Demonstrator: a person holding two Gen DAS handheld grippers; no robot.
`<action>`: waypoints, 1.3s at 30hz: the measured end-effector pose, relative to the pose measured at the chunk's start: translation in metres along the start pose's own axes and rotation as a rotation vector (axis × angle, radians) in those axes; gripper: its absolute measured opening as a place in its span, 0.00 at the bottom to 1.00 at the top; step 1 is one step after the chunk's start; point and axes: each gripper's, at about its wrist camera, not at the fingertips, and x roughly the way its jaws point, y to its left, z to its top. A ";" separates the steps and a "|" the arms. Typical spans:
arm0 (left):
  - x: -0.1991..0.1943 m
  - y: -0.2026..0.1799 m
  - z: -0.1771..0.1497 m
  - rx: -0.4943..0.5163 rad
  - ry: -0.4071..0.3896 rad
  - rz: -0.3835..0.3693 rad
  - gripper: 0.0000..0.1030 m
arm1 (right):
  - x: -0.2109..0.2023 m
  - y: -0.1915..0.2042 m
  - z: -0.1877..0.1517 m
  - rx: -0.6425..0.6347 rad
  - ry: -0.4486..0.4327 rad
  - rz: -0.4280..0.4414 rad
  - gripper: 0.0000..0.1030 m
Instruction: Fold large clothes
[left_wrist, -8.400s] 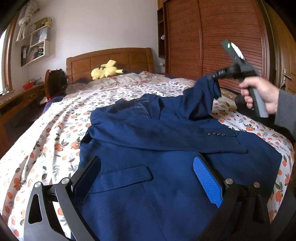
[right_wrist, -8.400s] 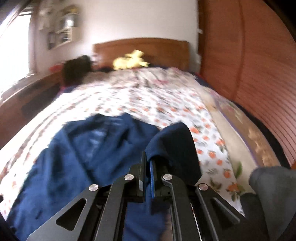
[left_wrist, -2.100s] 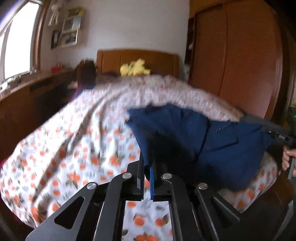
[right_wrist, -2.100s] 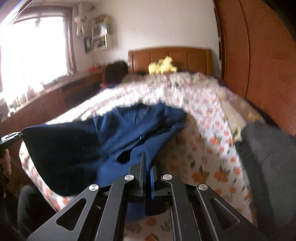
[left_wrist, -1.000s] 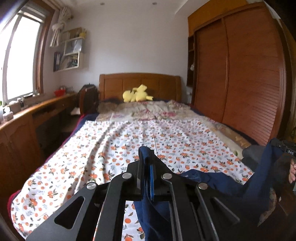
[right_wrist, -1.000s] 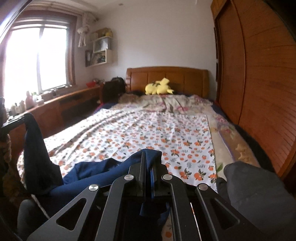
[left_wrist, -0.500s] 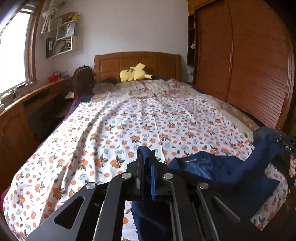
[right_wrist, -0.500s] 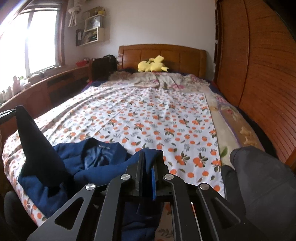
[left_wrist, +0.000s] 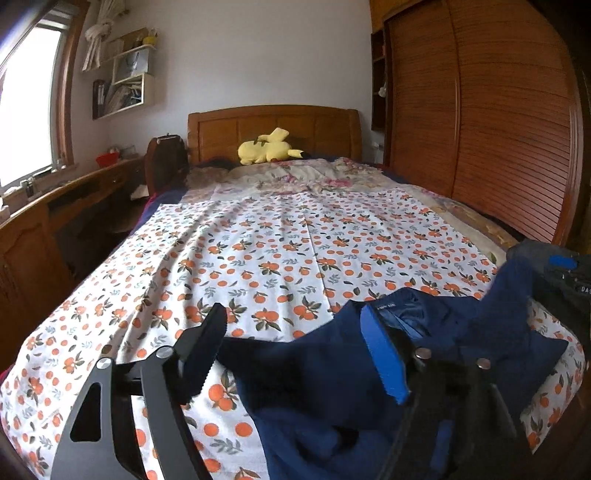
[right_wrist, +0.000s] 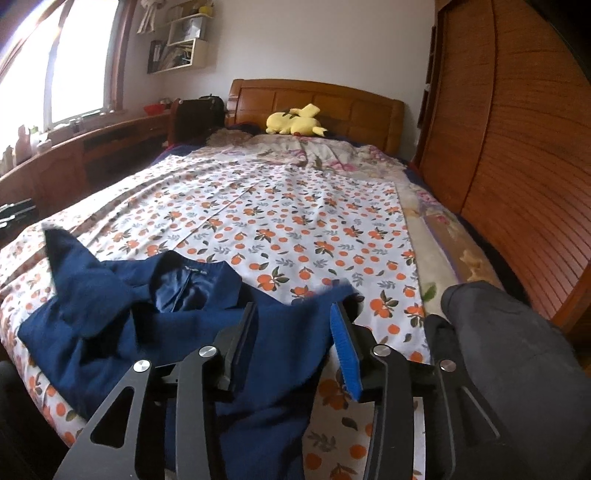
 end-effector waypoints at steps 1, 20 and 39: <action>-0.001 -0.001 -0.004 -0.004 -0.001 -0.008 0.82 | -0.003 0.003 -0.001 -0.002 -0.004 0.006 0.38; -0.003 -0.028 -0.078 0.018 -0.005 -0.126 0.97 | 0.057 0.086 -0.029 -0.114 0.161 0.095 0.39; -0.011 0.023 -0.084 -0.022 -0.008 -0.105 0.97 | 0.145 0.136 0.083 -0.242 0.123 0.012 0.01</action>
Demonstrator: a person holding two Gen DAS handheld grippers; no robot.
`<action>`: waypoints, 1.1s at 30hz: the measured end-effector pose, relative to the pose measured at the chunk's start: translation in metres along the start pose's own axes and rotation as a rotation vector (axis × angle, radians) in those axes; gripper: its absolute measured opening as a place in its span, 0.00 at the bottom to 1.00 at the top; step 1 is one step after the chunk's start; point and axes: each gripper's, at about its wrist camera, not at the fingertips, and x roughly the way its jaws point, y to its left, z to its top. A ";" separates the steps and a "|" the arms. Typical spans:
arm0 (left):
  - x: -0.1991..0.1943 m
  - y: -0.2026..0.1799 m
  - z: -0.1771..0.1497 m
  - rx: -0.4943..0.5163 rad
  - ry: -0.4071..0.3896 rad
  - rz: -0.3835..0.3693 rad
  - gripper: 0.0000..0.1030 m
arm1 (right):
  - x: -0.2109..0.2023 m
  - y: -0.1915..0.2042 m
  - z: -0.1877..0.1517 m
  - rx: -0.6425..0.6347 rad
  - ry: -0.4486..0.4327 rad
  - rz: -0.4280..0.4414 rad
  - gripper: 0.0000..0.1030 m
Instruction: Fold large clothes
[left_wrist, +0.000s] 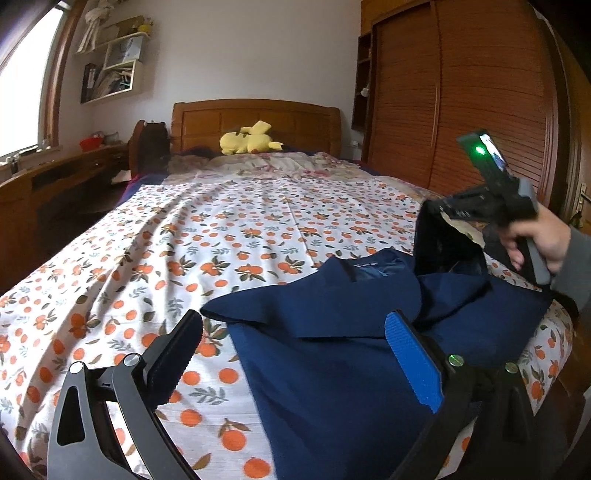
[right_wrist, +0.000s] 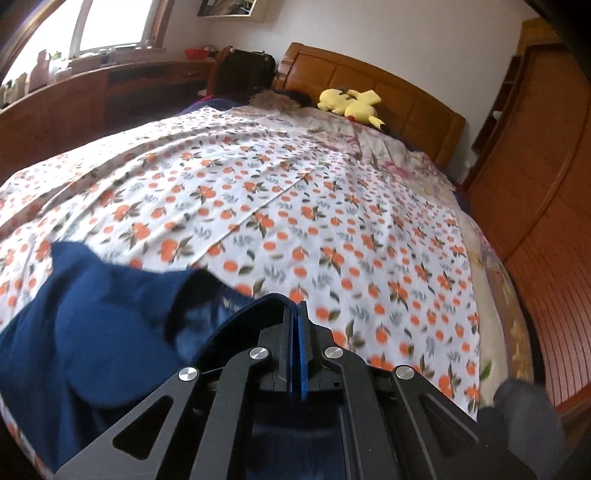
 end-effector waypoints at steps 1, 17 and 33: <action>0.000 0.003 0.000 0.000 0.001 0.006 0.97 | 0.007 0.001 0.007 -0.002 0.004 -0.004 0.01; -0.002 0.013 -0.001 -0.011 0.008 0.021 0.97 | -0.004 0.049 -0.005 -0.041 0.008 0.105 0.37; -0.003 0.015 -0.002 -0.011 0.008 0.031 0.97 | -0.025 0.143 -0.059 -0.163 0.081 0.300 0.58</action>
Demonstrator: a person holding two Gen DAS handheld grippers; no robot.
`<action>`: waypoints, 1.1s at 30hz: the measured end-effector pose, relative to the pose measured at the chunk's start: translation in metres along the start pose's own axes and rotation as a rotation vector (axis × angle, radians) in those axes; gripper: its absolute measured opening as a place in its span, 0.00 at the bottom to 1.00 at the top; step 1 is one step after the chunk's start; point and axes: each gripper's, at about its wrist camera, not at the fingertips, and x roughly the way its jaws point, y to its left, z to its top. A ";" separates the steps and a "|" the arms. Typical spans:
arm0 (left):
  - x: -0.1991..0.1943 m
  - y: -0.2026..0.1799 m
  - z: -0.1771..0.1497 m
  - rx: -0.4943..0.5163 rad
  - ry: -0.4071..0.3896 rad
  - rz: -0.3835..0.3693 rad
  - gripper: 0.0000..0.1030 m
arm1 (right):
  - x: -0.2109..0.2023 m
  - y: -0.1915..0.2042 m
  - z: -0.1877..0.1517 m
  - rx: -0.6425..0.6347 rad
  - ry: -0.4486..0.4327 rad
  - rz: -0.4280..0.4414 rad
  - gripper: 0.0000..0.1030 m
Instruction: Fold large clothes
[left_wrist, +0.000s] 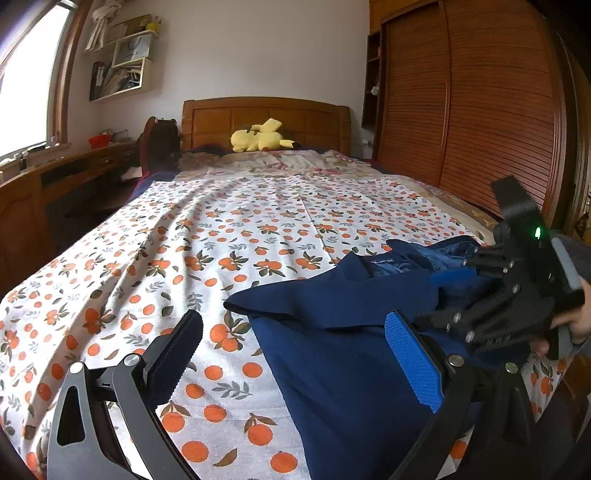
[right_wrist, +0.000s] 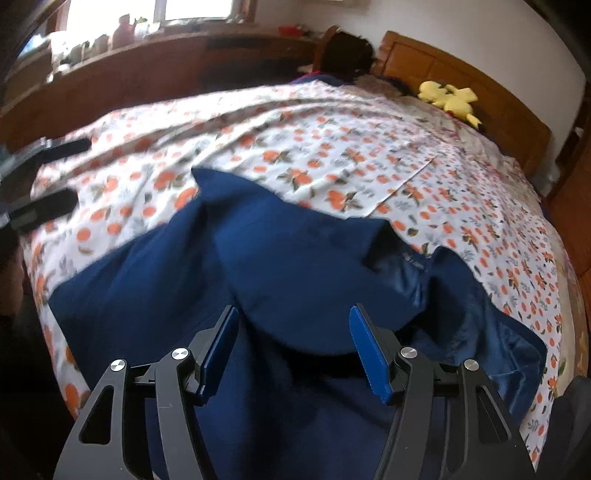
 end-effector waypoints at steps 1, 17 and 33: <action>0.000 0.000 0.000 0.000 0.000 0.000 0.97 | 0.004 0.002 -0.002 -0.010 0.019 -0.008 0.58; 0.000 0.001 0.000 0.000 0.000 -0.006 0.97 | 0.018 -0.062 0.069 0.042 -0.062 -0.203 0.02; 0.008 -0.001 0.001 0.002 0.012 -0.017 0.97 | 0.032 -0.069 0.080 0.105 -0.082 -0.113 0.38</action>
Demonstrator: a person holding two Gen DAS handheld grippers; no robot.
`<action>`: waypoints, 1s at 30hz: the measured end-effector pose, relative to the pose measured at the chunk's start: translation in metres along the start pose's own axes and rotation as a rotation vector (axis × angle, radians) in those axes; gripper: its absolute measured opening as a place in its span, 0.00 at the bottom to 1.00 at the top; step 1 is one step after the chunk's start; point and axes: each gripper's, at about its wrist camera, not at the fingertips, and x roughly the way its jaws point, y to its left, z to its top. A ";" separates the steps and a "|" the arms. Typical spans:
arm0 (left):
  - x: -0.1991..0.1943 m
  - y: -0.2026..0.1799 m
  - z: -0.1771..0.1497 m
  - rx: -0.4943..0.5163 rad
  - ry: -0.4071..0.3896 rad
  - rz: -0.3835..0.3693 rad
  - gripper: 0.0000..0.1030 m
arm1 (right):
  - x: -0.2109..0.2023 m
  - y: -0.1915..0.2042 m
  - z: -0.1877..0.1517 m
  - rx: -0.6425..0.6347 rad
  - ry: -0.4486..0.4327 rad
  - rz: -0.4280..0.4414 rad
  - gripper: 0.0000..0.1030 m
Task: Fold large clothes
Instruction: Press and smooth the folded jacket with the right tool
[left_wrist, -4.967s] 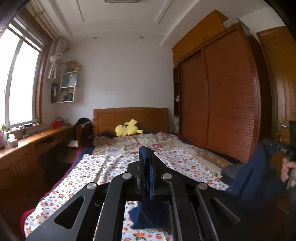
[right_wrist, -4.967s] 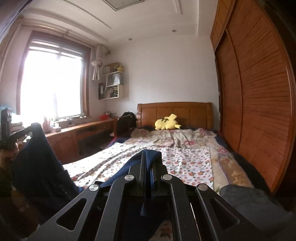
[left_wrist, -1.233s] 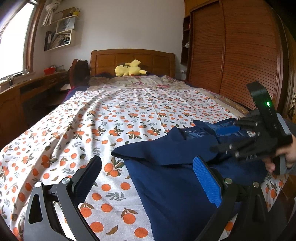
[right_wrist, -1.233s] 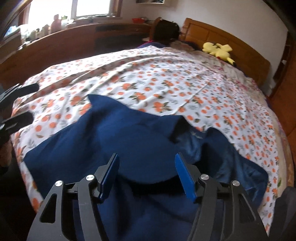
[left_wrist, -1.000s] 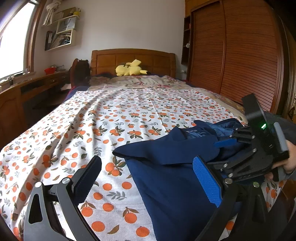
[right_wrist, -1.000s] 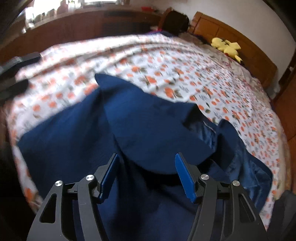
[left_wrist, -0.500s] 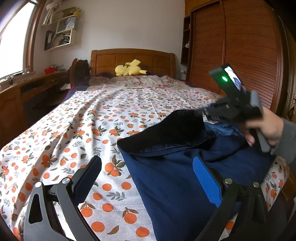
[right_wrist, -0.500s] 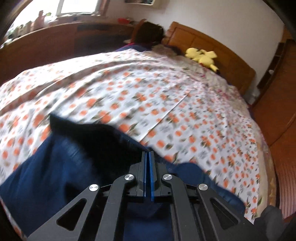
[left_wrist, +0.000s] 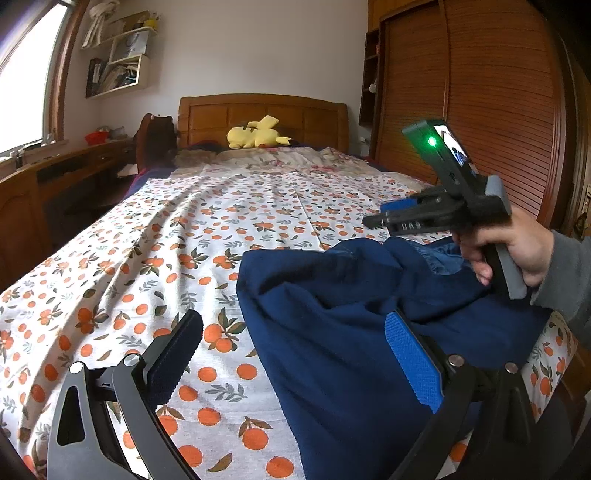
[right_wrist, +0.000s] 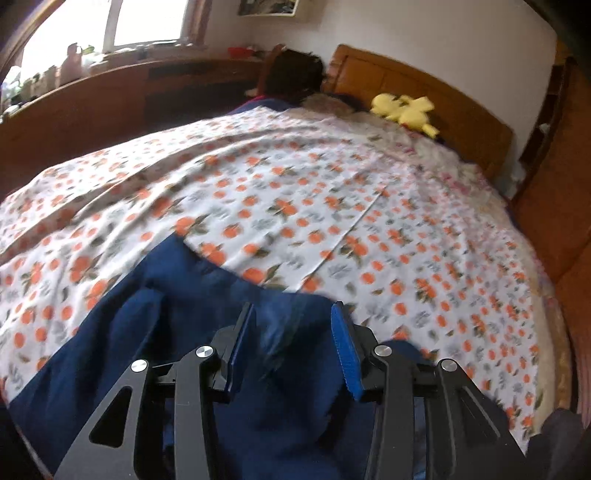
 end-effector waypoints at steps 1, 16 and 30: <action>0.000 -0.001 0.000 0.001 0.000 0.000 0.97 | 0.001 0.001 -0.004 0.003 0.011 0.017 0.38; 0.001 -0.005 -0.003 0.011 0.005 -0.004 0.97 | 0.026 -0.017 -0.047 0.104 0.161 0.079 0.57; 0.000 -0.006 -0.002 0.009 0.002 -0.021 0.97 | 0.038 0.006 -0.049 -0.020 0.244 0.077 0.03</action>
